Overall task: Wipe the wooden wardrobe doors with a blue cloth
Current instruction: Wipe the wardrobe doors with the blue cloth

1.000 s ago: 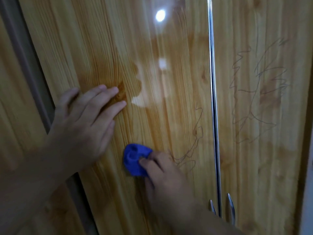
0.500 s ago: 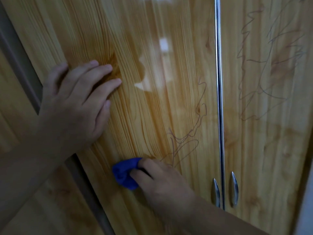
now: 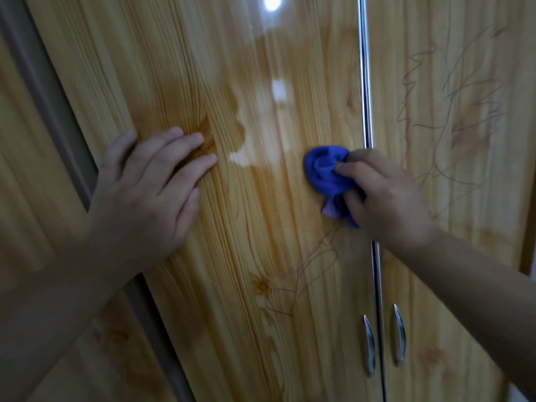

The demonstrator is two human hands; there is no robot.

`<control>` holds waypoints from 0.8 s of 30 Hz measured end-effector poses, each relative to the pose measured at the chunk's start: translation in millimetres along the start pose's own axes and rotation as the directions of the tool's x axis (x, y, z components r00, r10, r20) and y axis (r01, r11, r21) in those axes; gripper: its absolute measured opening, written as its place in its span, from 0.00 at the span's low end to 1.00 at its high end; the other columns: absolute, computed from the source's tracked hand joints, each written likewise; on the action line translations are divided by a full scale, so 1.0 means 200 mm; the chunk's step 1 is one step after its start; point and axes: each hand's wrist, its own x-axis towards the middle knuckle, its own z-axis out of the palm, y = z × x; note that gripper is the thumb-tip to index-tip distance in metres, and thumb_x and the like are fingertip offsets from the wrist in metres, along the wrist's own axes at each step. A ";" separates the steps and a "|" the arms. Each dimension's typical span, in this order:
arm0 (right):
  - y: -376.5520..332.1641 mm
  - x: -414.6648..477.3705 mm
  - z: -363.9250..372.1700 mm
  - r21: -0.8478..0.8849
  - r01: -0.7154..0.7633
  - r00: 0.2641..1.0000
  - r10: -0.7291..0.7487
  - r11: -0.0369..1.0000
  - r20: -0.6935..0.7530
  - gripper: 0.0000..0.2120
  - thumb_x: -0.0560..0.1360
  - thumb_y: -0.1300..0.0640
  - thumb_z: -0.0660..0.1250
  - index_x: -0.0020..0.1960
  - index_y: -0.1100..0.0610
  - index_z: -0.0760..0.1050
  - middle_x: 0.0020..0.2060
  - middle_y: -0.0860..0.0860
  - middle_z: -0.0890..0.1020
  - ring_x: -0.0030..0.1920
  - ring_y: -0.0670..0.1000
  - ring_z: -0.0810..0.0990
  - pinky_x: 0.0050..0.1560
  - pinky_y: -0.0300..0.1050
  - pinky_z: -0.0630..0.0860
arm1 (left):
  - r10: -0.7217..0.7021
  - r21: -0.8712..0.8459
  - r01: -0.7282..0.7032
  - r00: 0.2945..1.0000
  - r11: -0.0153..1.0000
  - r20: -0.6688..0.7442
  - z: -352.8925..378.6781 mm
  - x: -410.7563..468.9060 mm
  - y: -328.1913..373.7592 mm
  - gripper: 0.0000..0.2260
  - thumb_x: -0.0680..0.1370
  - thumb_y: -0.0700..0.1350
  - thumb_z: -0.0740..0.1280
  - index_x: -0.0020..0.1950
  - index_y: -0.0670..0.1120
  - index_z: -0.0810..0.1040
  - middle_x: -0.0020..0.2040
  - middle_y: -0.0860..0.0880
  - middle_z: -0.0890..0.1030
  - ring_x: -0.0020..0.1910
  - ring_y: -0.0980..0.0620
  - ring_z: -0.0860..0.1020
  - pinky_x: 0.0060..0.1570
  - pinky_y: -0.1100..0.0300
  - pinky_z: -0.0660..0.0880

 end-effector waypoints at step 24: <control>-0.83 -0.66 0.37 0.273 -0.272 0.951 0.215 0.923 0.221 0.16 0.72 0.59 0.64 0.59 0.53 0.73 0.55 0.51 0.78 0.48 0.52 0.80 0.46 0.45 0.81 | -0.011 -0.022 0.011 1.000 1.000 0.001 0.02 0.00 0.00 0.20 0.83 0.48 0.62 0.74 0.45 0.74 0.75 0.43 0.73 0.75 0.40 0.71 0.74 0.35 0.63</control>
